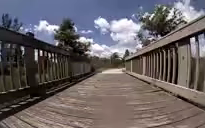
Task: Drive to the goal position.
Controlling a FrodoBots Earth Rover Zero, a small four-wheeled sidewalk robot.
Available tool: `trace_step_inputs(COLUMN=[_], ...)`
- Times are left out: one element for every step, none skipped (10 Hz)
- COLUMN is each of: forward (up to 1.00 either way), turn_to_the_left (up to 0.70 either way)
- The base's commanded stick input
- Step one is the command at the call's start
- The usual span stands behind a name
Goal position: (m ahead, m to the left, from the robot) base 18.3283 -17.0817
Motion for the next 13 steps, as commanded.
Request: trace_step_inputs(forward=[0.70,0.70,0.70,0.70,0.70,0.70,0.70,0.70,0.70,0.70,0.70,0.70,0.70], turn_to_the_left=[0.00,0.00,-0.35,-0.35,-0.35,-0.16,0.00,0.00,0.00,0.00,0.00,0.00,0.00])
